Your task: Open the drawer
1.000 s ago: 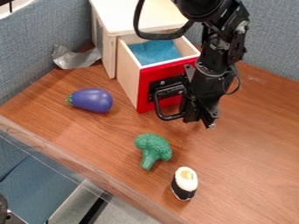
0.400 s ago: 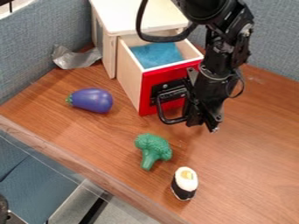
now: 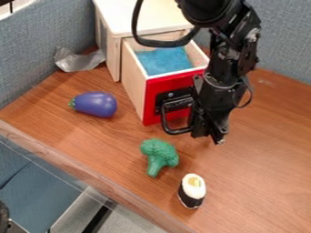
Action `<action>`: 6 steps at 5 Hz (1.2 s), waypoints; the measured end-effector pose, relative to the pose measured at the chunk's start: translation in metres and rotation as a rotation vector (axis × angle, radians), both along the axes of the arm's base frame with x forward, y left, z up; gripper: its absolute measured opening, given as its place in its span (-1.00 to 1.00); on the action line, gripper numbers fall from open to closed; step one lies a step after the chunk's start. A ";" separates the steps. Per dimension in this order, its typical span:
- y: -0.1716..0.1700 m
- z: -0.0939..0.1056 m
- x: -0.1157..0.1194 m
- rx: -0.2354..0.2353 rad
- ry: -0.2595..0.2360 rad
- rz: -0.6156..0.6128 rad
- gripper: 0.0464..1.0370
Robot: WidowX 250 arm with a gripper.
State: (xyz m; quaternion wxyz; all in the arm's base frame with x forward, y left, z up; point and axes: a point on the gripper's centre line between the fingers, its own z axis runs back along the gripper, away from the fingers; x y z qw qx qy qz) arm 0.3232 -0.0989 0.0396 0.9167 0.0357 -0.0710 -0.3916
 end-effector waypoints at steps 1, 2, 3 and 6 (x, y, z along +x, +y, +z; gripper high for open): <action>-0.002 -0.002 -0.001 -0.007 -0.001 -0.052 -0.54; -0.003 0.002 -0.002 -0.008 -0.001 -0.066 0.03; -0.003 0.004 -0.001 -0.008 -0.009 -0.076 0.65; -0.001 0.053 -0.013 -0.040 -0.061 -0.085 0.93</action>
